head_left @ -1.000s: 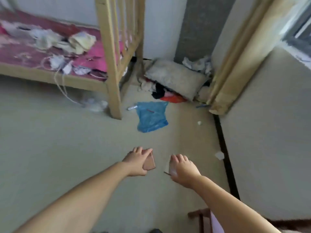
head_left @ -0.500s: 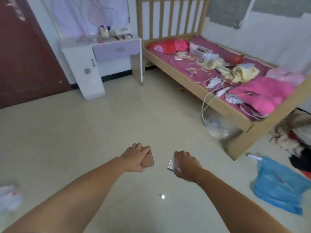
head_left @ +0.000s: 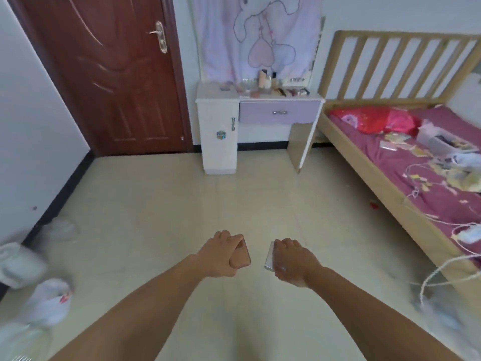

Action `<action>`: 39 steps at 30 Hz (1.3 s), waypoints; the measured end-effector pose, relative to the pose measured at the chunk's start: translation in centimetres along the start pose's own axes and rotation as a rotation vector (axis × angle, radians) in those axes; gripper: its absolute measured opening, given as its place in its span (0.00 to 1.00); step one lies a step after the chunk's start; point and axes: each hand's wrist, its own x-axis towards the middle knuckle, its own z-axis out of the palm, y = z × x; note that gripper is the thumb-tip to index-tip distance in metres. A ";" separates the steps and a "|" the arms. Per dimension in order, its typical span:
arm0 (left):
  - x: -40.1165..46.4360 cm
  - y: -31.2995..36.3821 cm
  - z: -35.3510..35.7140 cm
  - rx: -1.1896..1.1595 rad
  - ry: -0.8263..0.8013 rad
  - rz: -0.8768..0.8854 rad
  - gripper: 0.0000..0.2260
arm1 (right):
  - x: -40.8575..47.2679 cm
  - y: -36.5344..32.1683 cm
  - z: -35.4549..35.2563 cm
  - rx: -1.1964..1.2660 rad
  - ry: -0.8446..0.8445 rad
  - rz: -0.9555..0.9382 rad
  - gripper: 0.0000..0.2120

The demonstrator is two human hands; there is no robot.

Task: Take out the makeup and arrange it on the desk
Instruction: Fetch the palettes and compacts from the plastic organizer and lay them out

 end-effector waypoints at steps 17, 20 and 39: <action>32.0 -25.8 -17.1 -0.055 0.044 -0.190 0.36 | 47.2 3.2 -14.7 0.017 -0.030 -0.150 0.29; 38.6 -30.6 -21.2 -0.058 0.058 -0.194 0.37 | 54.4 3.9 -18.0 0.066 0.002 -0.115 0.25; 81.4 -50.2 -37.6 -0.078 0.032 -0.169 0.38 | 101.8 15.2 -32.2 0.078 -0.035 -0.143 0.14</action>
